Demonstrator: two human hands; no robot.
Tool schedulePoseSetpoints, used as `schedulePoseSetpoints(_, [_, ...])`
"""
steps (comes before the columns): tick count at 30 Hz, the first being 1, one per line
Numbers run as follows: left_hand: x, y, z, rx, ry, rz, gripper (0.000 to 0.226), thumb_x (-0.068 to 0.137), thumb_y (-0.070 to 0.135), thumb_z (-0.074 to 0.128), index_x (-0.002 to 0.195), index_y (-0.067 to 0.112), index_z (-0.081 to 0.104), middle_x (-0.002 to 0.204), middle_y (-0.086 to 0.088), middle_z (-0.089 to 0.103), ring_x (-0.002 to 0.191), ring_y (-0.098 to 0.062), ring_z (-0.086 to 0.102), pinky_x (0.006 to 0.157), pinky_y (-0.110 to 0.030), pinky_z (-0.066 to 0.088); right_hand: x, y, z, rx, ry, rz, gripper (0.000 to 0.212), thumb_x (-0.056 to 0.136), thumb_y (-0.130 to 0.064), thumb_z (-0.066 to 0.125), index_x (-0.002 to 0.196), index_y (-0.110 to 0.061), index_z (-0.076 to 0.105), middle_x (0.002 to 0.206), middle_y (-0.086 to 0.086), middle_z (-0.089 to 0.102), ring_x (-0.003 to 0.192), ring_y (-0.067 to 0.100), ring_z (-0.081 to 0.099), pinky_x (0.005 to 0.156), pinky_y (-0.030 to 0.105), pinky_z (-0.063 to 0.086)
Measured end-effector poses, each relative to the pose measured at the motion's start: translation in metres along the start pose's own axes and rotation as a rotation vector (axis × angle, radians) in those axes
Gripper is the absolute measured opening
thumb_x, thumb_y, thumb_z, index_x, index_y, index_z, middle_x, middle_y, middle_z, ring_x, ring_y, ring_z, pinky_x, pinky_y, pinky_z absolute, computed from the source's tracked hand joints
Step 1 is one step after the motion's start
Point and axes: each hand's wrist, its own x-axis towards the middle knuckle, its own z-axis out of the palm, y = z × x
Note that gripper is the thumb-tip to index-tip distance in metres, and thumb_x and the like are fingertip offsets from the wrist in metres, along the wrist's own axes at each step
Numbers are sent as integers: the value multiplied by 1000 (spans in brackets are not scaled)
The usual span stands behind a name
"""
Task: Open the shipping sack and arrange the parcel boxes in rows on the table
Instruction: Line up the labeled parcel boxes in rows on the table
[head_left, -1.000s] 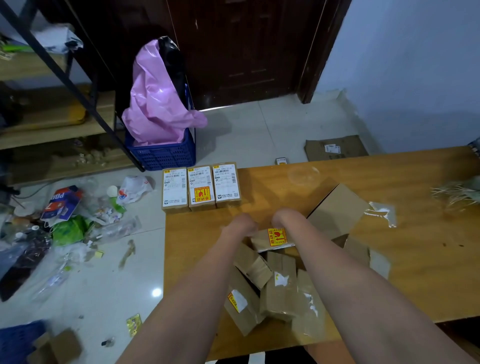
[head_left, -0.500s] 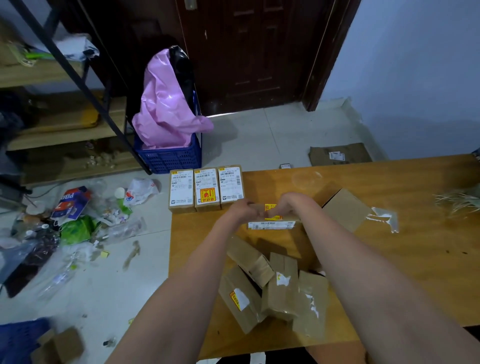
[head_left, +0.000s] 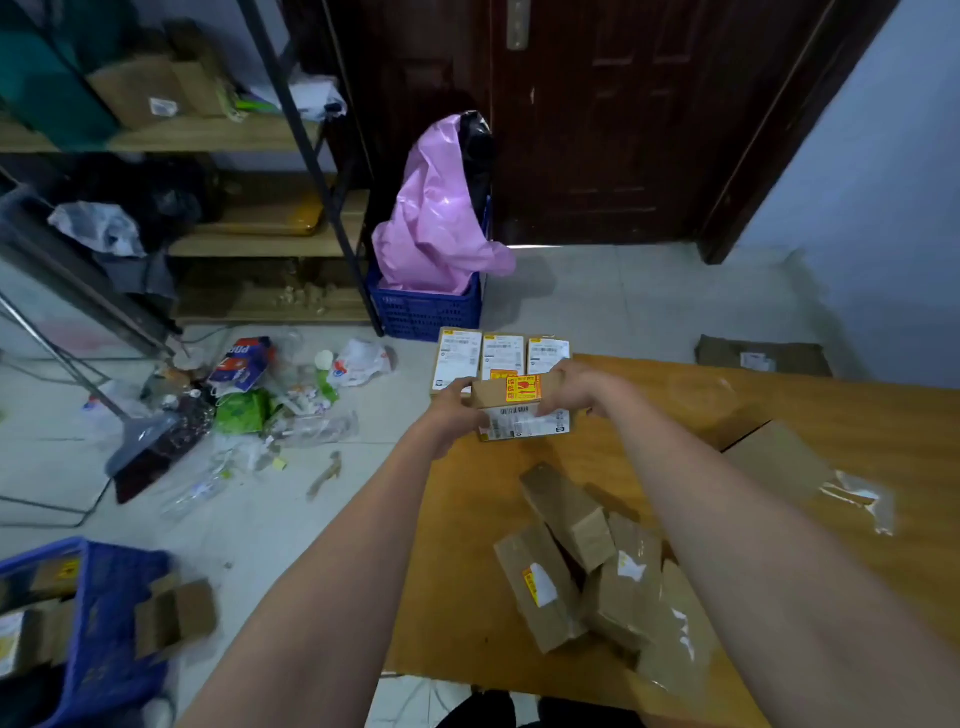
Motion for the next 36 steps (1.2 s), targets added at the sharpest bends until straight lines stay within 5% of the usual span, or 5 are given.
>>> schedulePoseSetpoints(7, [-24,-41,-44,-117,83,-93,69,91,10,67,148,25,32,131,-14,60,107,-26,59,87,-39,47,14,-25,54,210,-92,-30,93,78,-45,78,153,-25,26,156,1,30,131,28,45,100,43,48])
schedulePoseSetpoints(11, [-29,-61,-57,-170,89,-152,71,93,31,65,149,39,22,133,-9,58,120,-35,53,107,-58,38,19,-33,79,194,-146,-17,74,85,-55,66,144,-17,43,138,4,54,113,24,58,94,40,50])
schedulePoseSetpoints(16, [-27,-79,-62,-336,117,-197,79,94,22,65,152,37,12,138,-10,54,111,-36,64,94,-47,55,18,-40,104,322,-282,36,72,91,-65,47,131,-6,55,122,15,67,109,27,65,98,41,50])
schedulePoseSetpoints(32, [8,-82,-50,-159,-49,-233,55,98,29,58,142,32,25,116,-8,67,90,-22,66,78,-40,55,34,-37,136,407,-381,146,55,101,-38,49,148,-12,36,143,15,50,125,30,55,105,41,47])
schedulePoseSetpoints(36, [16,-94,-53,-144,-82,-274,61,98,26,58,146,32,21,122,-9,65,99,-26,66,86,-48,54,52,-42,141,537,-301,137,44,101,-27,52,141,-10,47,134,11,60,95,22,58,92,36,50])
